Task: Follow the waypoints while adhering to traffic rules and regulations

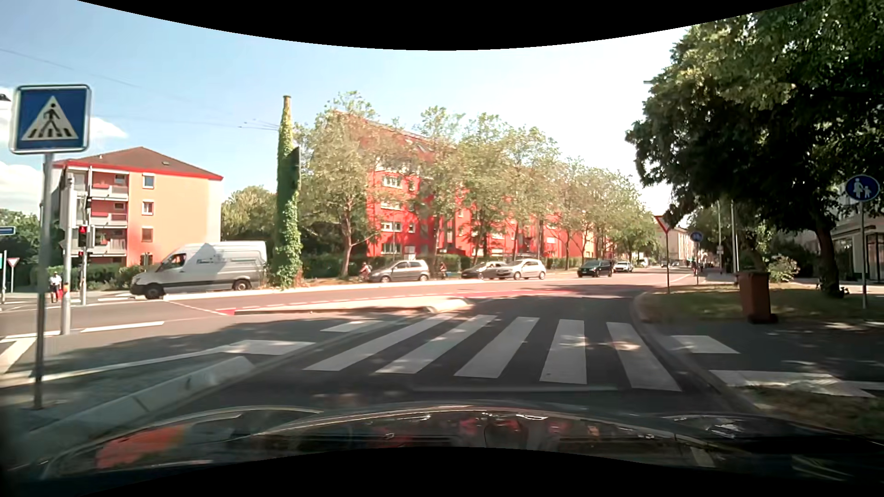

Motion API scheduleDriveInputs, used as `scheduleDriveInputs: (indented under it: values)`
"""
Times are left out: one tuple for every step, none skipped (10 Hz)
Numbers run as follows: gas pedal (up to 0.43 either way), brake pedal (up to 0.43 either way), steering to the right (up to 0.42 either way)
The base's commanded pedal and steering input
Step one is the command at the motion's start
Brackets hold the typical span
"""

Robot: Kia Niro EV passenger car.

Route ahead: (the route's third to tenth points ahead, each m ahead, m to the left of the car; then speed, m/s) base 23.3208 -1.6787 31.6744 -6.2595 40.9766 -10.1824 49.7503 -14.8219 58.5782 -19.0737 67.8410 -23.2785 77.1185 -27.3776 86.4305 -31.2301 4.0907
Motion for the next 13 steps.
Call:
scheduleDriveInputs:
  values:
    - [0.000, 0.000, 0.124]
    - [0.000, 0.000, 0.124]
    - [0.008, 0.000, 0.124]
    - [0.008, 0.000, 0.124]
    - [0.008, 0.000, 0.124]
    - [0.020, 0.000, 0.123]
    - [0.020, 0.000, 0.122]
    - [0.039, 0.000, 0.118]
    - [0.059, 0.000, 0.111]
    - [0.079, 0.000, 0.107]
    - [0.110, 0.000, 0.104]
    - [0.118, 0.000, 0.104]
    - [0.118, 0.000, 0.104]
